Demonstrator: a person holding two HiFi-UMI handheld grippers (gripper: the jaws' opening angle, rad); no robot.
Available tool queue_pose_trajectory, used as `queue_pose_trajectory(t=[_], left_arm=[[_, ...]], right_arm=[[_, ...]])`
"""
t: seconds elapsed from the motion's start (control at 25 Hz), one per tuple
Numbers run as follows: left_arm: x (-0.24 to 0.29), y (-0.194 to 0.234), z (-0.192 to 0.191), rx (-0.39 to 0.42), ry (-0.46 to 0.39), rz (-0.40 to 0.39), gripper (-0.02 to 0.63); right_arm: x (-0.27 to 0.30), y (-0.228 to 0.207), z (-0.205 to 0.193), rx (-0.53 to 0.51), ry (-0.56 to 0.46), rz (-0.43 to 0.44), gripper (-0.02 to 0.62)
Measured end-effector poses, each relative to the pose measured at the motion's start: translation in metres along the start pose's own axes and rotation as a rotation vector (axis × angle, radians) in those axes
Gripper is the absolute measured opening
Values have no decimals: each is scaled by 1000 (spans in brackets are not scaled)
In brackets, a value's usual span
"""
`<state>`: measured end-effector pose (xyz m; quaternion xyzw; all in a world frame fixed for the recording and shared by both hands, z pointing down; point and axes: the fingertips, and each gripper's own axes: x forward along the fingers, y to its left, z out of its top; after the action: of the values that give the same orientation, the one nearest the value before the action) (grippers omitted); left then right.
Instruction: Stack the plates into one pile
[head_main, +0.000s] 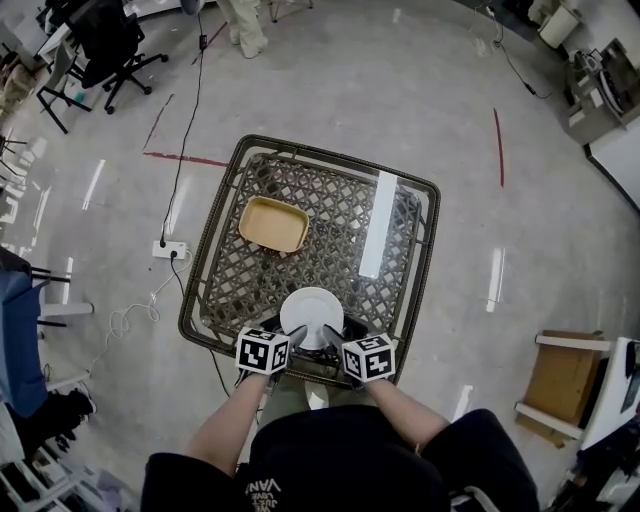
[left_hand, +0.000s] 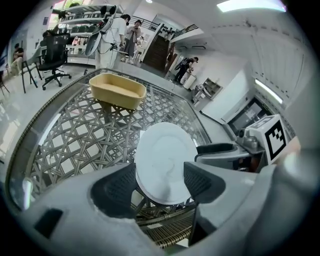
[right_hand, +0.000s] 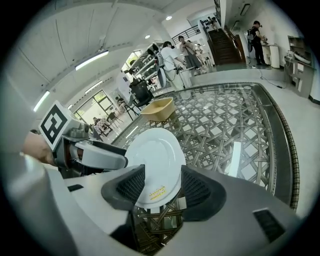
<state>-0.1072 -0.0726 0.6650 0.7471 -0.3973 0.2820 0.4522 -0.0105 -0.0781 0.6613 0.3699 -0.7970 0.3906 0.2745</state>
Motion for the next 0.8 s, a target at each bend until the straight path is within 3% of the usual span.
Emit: queue_pose_trajectory(t=[0.32,0.8], left_arm=[[8,5,-19,-6,48,28,312],[7,-1,-17,-8,-4,51,313]], right_arm=[[8,4,-10,-51,36,8,222],[0,3,-6,-93,17,3,238]])
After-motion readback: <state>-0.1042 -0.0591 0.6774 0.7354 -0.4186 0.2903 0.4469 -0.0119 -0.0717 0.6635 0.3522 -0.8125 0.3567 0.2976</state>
